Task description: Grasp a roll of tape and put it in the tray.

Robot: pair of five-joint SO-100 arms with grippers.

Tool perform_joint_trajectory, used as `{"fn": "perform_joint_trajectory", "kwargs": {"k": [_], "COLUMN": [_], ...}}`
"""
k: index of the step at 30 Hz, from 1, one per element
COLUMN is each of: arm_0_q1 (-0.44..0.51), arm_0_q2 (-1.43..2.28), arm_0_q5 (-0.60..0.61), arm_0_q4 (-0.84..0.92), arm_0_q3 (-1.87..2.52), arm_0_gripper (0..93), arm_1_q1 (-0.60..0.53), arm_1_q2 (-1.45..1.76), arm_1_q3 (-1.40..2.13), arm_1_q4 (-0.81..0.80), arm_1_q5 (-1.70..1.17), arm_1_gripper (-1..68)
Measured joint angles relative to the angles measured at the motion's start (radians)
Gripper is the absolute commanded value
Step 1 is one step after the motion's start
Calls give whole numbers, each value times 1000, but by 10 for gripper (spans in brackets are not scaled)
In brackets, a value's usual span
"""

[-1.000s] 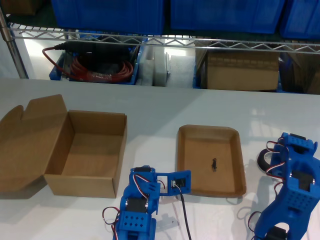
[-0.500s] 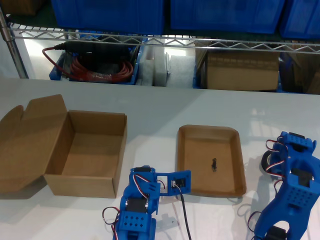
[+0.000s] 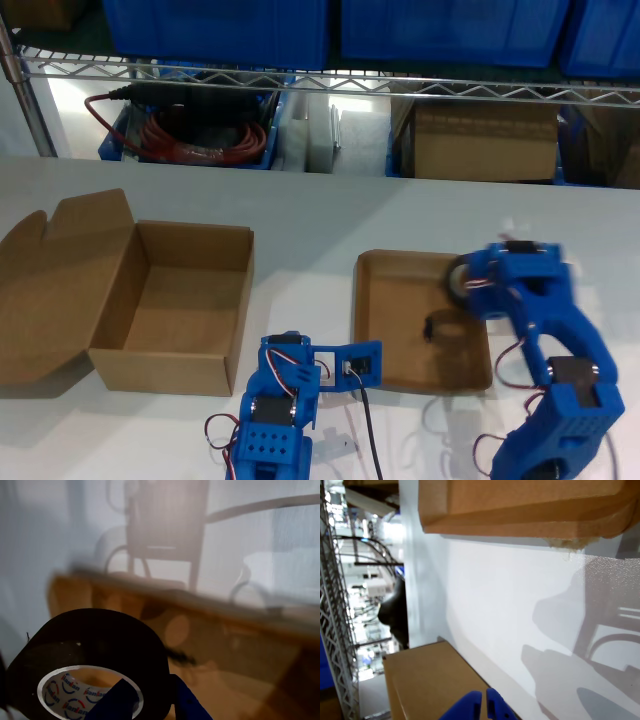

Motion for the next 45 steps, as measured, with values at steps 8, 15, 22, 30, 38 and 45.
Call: {"fn": "perform_joint_trajectory", "kwargs": {"k": [8,15,22,30,38,45], "arm_0_q1": [0,0,0,0,0,0], "arm_0_q2": [0,0,0,0,0,0], "arm_0_q5": [0,0,0,0,0,0], "arm_0_q4": [0,0,0,0,0,0], "arm_0_q3": [0,0,0,0,0,0], "arm_0_gripper": [2,2,2,2,2,2], "arm_1_q1": [-227,-247,-247,-245,-6,184], "arm_1_q2": [5,-9,-9,-3,526,1305], "arm_1_q3": [75,80,80,106,561,1193], "arm_1_q4": [58,60,60,55,-225,-235], "arm_1_q5": [0,-18,-23,-23,-112,-250], "arm_1_gripper": [0,8,231,179,3,2]}}
